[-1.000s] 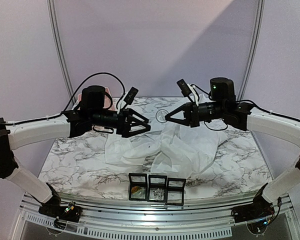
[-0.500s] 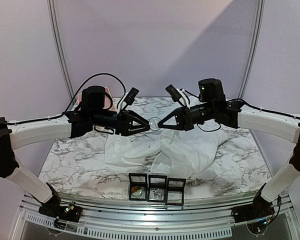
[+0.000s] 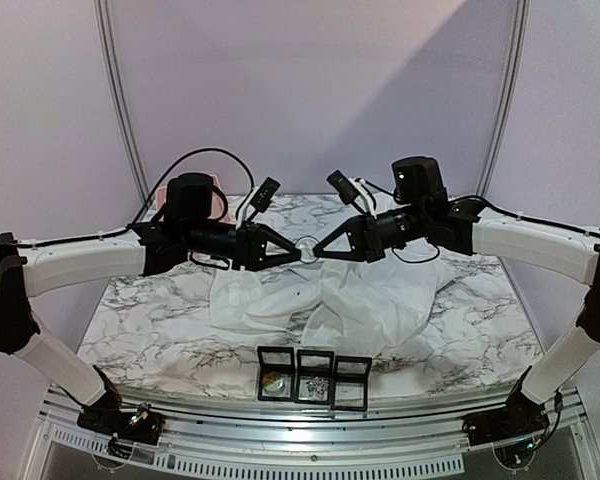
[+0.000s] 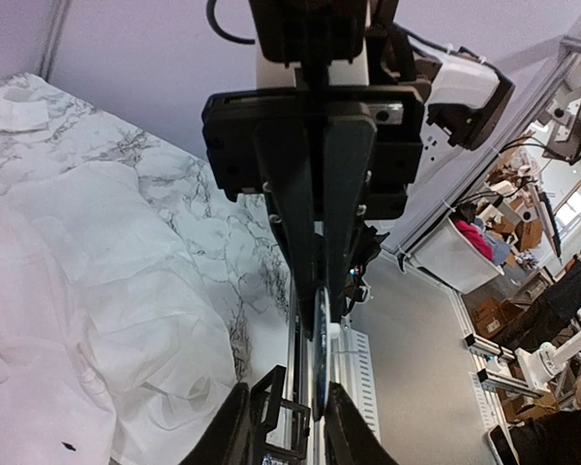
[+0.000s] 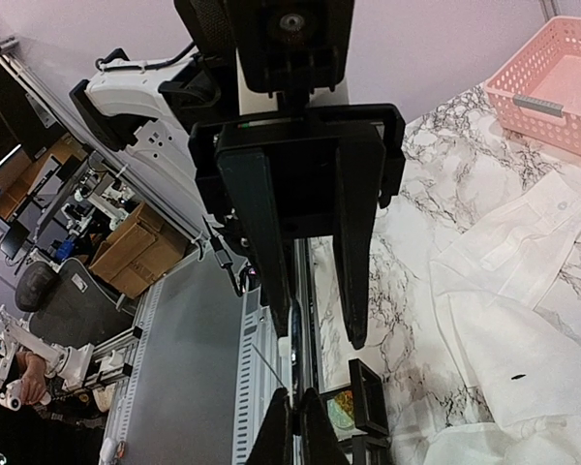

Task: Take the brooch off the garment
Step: Pass from the right arm to the left, then close the brooch at the center of the board.

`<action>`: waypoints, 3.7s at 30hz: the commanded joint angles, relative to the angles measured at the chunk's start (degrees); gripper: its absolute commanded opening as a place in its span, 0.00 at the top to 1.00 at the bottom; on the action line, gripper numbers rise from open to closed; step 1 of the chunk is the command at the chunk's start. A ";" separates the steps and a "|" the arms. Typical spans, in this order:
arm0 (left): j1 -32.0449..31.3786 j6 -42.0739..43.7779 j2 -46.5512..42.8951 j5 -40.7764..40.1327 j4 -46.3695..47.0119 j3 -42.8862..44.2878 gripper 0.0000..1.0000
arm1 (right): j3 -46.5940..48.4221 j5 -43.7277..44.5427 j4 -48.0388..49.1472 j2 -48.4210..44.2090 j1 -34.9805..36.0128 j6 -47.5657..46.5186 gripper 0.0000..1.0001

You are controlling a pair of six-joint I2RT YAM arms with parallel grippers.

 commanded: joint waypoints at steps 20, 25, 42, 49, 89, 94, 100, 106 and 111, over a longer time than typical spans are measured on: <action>0.72 -2.87 1.54 -1.62 2.24 -0.02 1.00 | -4.53 6.23 6.90 -1.36 0.91 0.44 0.51; 1.34 -7.12 1.99 -0.46 6.96 -0.91 1.00 | -6.21 12.78 9.98 -1.79 2.82 0.48 0.45; 2.13 -7.72 1.78 -1.56 7.11 -1.21 1.00 | -11.83 18.97 23.00 -3.57 5.91 3.59 0.57; 2.21 -7.24 1.78 -1.29 6.72 -1.13 1.00 | -12.42 19.35 25.61 -4.09 5.90 4.69 0.56; 1.38 -6.67 1.17 -1.31 7.21 -1.83 1.00 | -10.65 21.54 28.93 -1.09 5.93 7.26 0.90; 1.16 -6.16 0.95 -1.27 6.91 -1.83 1.00 | -10.23 22.48 28.09 -0.76 5.94 8.37 0.93; 0.91 -5.56 0.72 -1.28 6.54 -1.83 1.00 | -10.24 22.83 28.21 -0.70 5.89 9.10 0.95; 0.55 -4.70 0.57 -1.31 5.82 -1.69 1.00 | -10.31 23.00 28.63 -0.41 5.95 9.71 0.96; 0.46 -4.52 0.62 -1.35 5.50 -1.65 1.00 | -10.50 23.95 28.70 -0.48 5.91 10.02 0.96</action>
